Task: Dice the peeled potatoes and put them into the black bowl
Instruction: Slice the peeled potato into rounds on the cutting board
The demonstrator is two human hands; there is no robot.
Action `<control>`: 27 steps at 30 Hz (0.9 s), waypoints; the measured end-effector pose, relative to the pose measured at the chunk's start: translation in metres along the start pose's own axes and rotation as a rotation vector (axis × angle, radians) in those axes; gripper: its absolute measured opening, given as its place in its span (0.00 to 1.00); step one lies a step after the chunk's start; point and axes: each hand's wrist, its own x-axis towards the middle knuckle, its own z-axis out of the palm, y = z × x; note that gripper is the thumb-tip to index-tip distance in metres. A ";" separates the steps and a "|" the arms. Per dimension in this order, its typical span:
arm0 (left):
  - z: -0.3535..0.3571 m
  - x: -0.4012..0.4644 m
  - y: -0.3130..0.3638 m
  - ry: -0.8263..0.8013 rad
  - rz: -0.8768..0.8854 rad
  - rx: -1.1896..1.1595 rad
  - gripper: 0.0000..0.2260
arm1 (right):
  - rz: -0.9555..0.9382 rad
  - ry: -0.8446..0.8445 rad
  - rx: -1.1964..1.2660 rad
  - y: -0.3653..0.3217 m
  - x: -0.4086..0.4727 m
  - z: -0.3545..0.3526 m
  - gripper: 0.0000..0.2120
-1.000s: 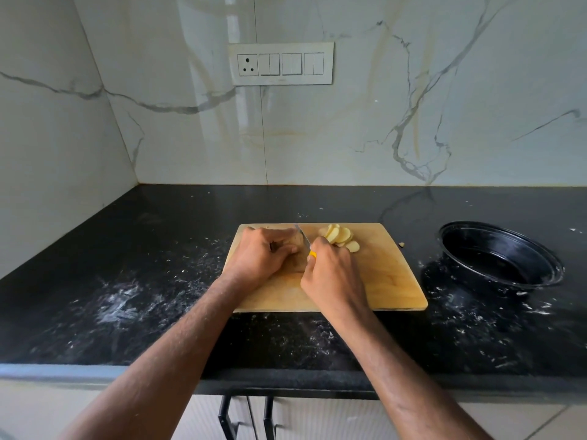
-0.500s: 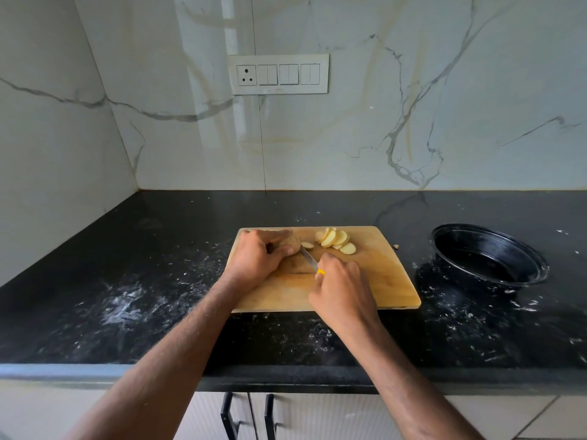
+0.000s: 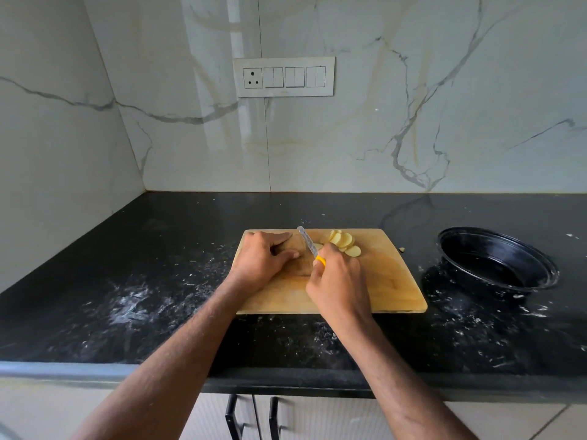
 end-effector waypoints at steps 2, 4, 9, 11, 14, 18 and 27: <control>-0.001 -0.001 0.003 0.006 -0.004 -0.021 0.10 | -0.005 0.011 0.004 0.000 0.001 0.001 0.06; -0.002 -0.002 0.006 0.017 -0.009 -0.025 0.14 | -0.007 0.022 0.004 0.000 0.001 0.001 0.06; -0.003 -0.003 0.009 0.025 -0.014 -0.003 0.17 | -0.023 0.010 -0.007 -0.001 0.000 0.001 0.06; -0.002 -0.003 0.010 0.031 -0.030 -0.005 0.18 | -0.030 0.004 -0.008 -0.002 0.000 -0.001 0.06; -0.001 -0.002 0.010 0.029 -0.021 0.003 0.18 | -0.032 -0.008 -0.018 -0.004 0.003 0.000 0.07; 0.001 -0.001 0.007 0.026 -0.016 0.023 0.19 | -0.001 -0.061 -0.038 -0.007 0.009 0.005 0.09; 0.005 0.000 0.001 0.036 -0.047 0.024 0.22 | 0.026 -0.123 -0.023 -0.013 0.017 0.012 0.09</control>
